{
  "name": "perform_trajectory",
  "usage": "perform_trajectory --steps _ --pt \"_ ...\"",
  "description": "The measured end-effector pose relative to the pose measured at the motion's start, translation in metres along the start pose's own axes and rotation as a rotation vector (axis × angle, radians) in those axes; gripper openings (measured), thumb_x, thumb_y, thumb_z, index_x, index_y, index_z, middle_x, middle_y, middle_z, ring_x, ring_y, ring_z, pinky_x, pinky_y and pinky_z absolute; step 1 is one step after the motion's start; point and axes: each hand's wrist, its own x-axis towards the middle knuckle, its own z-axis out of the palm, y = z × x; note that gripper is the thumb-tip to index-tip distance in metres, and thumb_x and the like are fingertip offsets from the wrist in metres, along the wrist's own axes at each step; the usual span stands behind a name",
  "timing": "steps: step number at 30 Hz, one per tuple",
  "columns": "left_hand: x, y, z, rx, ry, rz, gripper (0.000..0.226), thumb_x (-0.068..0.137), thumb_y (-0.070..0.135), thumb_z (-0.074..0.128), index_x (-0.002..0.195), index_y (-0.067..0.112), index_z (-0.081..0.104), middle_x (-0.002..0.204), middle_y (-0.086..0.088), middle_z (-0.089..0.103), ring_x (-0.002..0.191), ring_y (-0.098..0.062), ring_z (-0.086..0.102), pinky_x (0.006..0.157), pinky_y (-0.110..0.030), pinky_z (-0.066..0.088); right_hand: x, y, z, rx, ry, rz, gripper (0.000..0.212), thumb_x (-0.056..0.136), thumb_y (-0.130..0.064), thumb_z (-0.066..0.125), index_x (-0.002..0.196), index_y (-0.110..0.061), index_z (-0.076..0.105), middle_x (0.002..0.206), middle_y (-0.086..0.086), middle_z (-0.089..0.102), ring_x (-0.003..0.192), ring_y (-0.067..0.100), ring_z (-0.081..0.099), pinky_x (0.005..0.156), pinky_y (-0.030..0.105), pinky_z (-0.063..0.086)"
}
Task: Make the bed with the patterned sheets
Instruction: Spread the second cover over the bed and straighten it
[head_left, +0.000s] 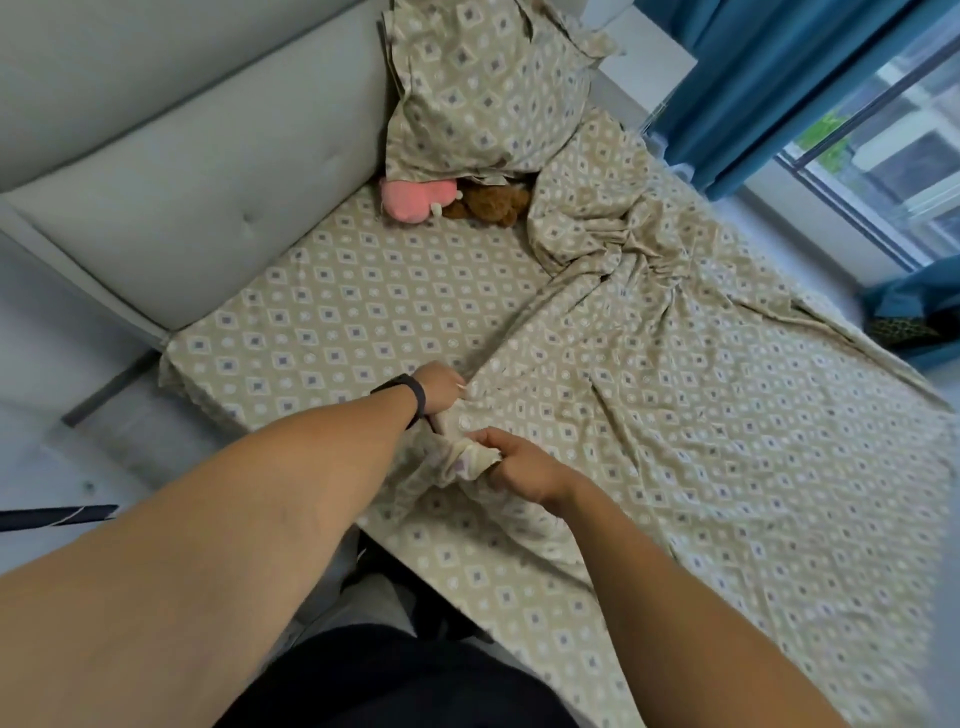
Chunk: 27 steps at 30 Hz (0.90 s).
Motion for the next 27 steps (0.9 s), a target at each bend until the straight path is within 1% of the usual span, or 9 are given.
perform_trajectory --steps 2,5,9,12,15,18,20,22,27 --pt "-0.015 -0.007 -0.009 -0.138 -0.023 0.017 0.037 0.095 -0.002 0.046 0.122 0.004 0.07 0.121 -0.01 0.068 0.1 -0.03 0.064 0.078 -0.032 0.049 0.014 -0.002 -0.004 0.127 -0.025 0.105 0.064 0.072 0.006 0.048 0.128 -0.02 0.062 0.129 0.003 0.061 0.109 0.019 0.057 0.087 0.027 0.047" --pt "-0.04 -0.026 -0.019 -0.384 -0.123 -0.093 0.047 0.07 -0.002 0.047 0.109 -0.002 0.072 0.101 -0.017 0.066 0.071 -0.025 0.046 0.056 -0.03 0.044 0.037 -0.015 -0.006 0.486 0.0 0.191 0.048 0.071 -0.001 0.04 0.113 -0.004 0.064 0.11 0.01 0.064 0.099 0.021 0.058 0.084 0.029 0.044" --pt "-0.059 -0.055 -0.026 -0.623 -0.308 -0.164 0.052 0.061 0.008 0.056 0.109 -0.003 0.07 0.095 -0.012 0.062 0.08 -0.025 0.057 0.069 -0.033 0.051 0.058 -0.025 0.01 0.579 0.108 0.3 0.024 0.089 -0.036 0.057 0.094 -0.013 0.056 0.083 0.008 0.059 0.069 0.023 0.053 0.064 0.029 0.043" --pt "-0.068 -0.07 -0.021 -0.756 -0.518 -0.188 0.019 0.076 0.024 0.066 0.089 0.01 0.069 0.08 -0.004 0.063 0.062 -0.018 0.057 0.063 -0.03 0.051 0.072 -0.022 0.033 0.351 0.251 0.277 0.012 0.094 -0.017 0.054 0.089 -0.007 0.059 0.073 0.011 0.053 0.052 0.019 0.046 0.05 0.026 0.037" --pt "-0.062 -0.079 -0.015 -0.7 -0.358 -0.194 0.024 0.094 0.03 0.06 0.097 0.009 0.071 0.075 -0.005 0.063 0.066 -0.019 0.063 0.078 -0.038 0.061 0.073 -0.019 0.04 0.309 0.286 0.173 0.014 0.098 -0.009 0.049 0.086 -0.015 0.05 0.071 0.005 0.047 0.052 0.013 0.04 0.05 0.026 0.031" --pt "-0.039 -0.082 -0.009 -0.536 -0.08 -0.168 0.052 0.091 0.04 0.067 0.134 0.013 0.054 0.104 -0.003 0.066 0.093 -0.019 0.065 0.091 -0.041 0.058 0.065 -0.018 0.03 0.254 0.24 0.093 0.024 0.105 -0.013 0.047 0.083 -0.025 0.046 0.077 0.0 0.05 0.05 0.008 0.035 0.051 0.026 0.028" --pt "-0.027 -0.078 -0.004 -0.36 -0.206 -0.141 0.091 0.076 0.059 0.071 0.153 0.031 0.031 0.142 0.002 0.047 0.128 -0.023 0.051 0.101 -0.039 0.048 0.055 -0.019 0.024 0.275 0.229 0.061 0.027 0.107 -0.014 0.044 0.082 -0.023 0.049 0.072 -0.003 0.05 0.057 0.01 0.037 0.059 0.026 0.033" --pt "-0.011 -0.075 0.008 -0.237 -0.33 -0.127 0.091 0.079 0.064 0.066 0.156 0.039 0.025 0.16 0.007 0.033 0.14 -0.023 0.041 0.113 -0.042 0.04 0.049 -0.017 0.016 0.319 0.239 0.012 0.029 0.109 -0.017 0.04 0.083 -0.021 0.052 0.075 0.0 0.055 0.067 0.013 0.047 0.067 0.027 0.042" --pt "-0.015 -0.053 0.038 -0.38 -0.471 -0.091 0.039 0.098 0.038 0.061 0.132 0.019 0.062 0.12 -0.008 0.068 0.093 -0.021 0.061 0.081 -0.035 0.052 0.046 -0.008 0.001 0.408 0.185 -0.01 0.02 0.108 -0.018 0.041 0.108 -0.018 0.06 0.102 0.003 0.066 0.095 0.019 0.058 0.088 0.034 0.045"
